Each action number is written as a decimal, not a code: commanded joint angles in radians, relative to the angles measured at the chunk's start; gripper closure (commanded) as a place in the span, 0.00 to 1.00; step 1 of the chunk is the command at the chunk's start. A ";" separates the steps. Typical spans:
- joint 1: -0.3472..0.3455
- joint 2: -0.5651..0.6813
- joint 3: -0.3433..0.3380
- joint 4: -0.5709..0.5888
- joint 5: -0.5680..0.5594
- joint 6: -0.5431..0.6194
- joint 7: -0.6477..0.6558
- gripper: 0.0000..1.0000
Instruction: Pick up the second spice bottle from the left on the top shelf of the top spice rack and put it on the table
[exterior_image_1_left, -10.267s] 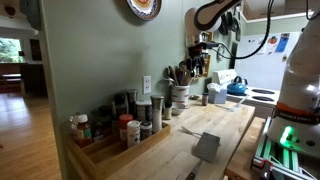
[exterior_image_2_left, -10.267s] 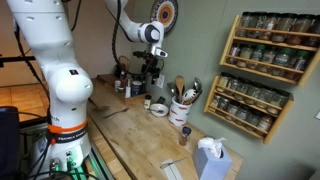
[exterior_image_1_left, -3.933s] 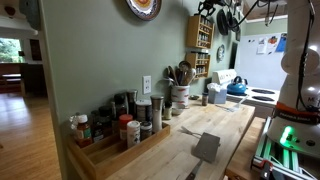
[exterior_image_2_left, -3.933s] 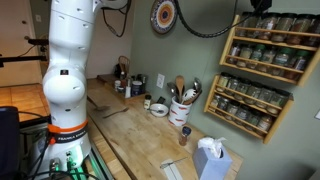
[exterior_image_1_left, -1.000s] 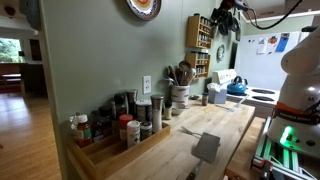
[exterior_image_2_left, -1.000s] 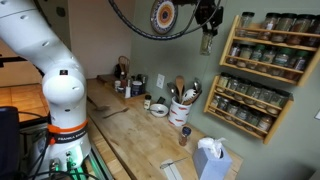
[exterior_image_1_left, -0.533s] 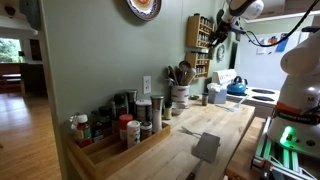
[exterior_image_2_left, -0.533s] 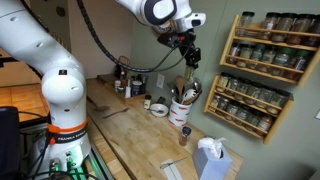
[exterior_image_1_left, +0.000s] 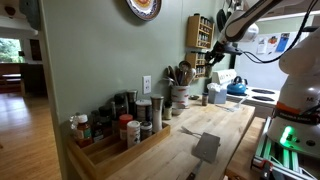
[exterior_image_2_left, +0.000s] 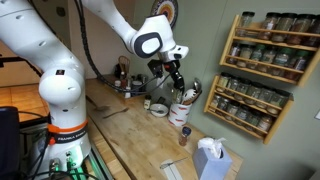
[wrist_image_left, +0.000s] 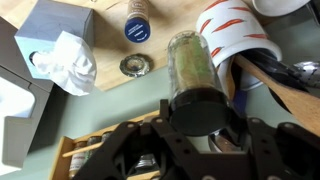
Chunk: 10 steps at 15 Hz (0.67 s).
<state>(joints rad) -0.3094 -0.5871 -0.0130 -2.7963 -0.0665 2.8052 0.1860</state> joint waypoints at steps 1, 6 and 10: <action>-0.055 0.108 0.063 0.006 -0.030 0.106 0.065 0.69; -0.063 0.158 0.068 0.019 -0.023 0.110 0.051 0.44; -0.070 0.175 0.070 0.024 -0.027 0.115 0.054 0.44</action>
<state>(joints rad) -0.3888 -0.4123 0.0689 -2.7727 -0.0825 2.9212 0.2335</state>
